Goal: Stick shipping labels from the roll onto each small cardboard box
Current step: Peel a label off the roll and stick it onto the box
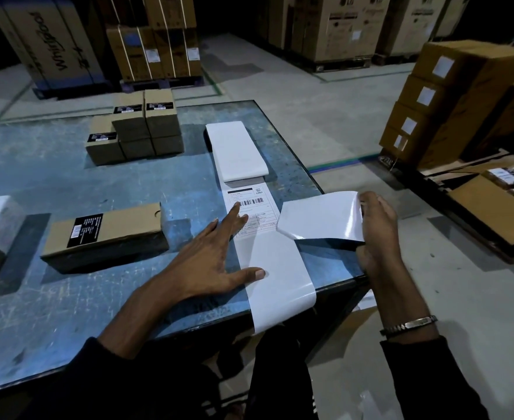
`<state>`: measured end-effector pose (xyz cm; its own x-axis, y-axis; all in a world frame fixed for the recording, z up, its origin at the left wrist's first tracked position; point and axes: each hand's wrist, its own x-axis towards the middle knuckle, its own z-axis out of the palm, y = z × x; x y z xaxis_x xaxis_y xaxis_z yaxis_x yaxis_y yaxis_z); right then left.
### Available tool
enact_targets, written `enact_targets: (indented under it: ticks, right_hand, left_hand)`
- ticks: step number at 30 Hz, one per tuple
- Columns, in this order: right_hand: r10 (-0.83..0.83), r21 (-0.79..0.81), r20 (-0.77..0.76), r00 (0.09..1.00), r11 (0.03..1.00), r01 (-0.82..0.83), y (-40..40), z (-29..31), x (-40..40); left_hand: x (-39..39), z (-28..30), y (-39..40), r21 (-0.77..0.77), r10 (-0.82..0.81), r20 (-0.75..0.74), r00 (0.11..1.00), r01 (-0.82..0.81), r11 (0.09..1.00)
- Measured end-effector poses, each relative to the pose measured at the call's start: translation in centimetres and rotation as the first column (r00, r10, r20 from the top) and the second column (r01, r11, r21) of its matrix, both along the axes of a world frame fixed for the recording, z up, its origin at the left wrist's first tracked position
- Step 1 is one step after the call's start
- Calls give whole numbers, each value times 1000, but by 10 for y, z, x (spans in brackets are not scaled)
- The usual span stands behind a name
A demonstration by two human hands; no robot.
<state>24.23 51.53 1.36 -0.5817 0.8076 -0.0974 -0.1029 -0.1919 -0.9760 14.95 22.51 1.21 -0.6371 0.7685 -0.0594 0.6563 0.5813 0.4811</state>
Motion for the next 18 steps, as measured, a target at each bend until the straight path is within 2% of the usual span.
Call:
enact_targets:
  ticks: [3, 6, 11, 15, 18]
  right_hand:
    - [52, -56, -15, 999, 997, -53, 2, 5, 4]
    - [38, -106, -32, 999, 993, -41, 2, 12, 7]
    - [33, -99, -126, 992, 994, -45, -3, 34, 7]
    - [85, 84, -189, 978, 994, -71, -24, 60, 1]
    - [127, 326, -171, 977, 943, -66, -52, 82, -5]
  left_hand:
    - [0, -1, 1, 5, 22, -12, 1000, -22, 1000]
    - [-1, 0, 0, 15, 34, -29, 999, -33, 999]
    - [2, 3, -1, 82, 51, -24, 998, -49, 995]
    - [8, 9, 0, 344, 38, 97, 995, -70, 936]
    - [15, 18, 3, 592, 157, 218, 963, -258, 763]
